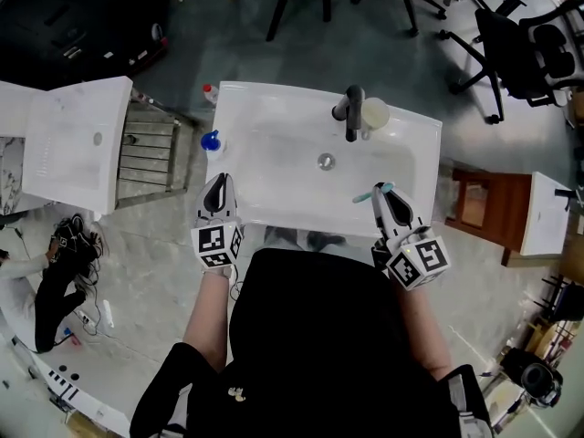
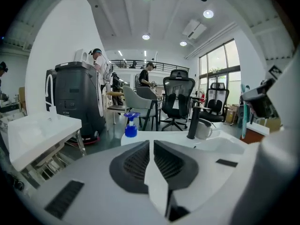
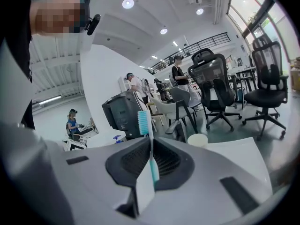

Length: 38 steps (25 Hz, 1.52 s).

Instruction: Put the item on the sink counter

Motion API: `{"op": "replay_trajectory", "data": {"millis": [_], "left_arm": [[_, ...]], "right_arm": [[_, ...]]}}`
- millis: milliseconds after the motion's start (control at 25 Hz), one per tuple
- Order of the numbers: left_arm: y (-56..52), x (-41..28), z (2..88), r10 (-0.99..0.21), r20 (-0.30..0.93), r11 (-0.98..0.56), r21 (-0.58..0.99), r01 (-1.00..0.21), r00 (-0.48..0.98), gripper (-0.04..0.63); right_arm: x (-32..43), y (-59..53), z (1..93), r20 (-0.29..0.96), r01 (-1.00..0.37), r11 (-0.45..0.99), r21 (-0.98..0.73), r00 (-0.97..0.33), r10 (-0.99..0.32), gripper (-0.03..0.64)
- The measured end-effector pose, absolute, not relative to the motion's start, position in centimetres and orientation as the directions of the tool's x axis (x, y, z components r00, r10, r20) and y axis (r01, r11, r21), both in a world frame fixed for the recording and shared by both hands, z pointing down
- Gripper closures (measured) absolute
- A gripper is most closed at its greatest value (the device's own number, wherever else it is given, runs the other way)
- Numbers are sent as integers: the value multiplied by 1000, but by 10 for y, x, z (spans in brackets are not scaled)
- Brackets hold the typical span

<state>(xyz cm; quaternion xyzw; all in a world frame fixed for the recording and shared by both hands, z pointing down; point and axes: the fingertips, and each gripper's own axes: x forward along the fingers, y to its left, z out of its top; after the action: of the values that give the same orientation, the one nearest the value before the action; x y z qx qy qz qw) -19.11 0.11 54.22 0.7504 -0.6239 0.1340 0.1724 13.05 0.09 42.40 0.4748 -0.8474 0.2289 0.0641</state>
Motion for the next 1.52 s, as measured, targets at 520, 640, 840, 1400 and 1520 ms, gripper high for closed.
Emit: {"op": "replay_trajectory", "data": {"millis": [520,640,840,1400,1520], "left_arm": [[27,-126,468,-881,380,-222,194,-956,281,572],[34,-119,459,-885,378,-198,223,-955,271,572],[52,-100,457,-883,388,-186,225,-957,262,572],[70,-89,456,-885,429,-132,143,-981,182,572],[70,-94,458,-883,445,-97,134,-986,148,572]], "right_arm": [[158,-27,430,262,-791,476,-383,-588,-765,574],[163,-41,431,253,-779,491,-390,-604,-756,574],[166,-65,429,236,-761,543,-354,-635,-736,574],[181,-149,416,194,-751,563,-345,-644,-740,574],[184,-165,426,204,-756,554,-350,-639,-742,574]]}}
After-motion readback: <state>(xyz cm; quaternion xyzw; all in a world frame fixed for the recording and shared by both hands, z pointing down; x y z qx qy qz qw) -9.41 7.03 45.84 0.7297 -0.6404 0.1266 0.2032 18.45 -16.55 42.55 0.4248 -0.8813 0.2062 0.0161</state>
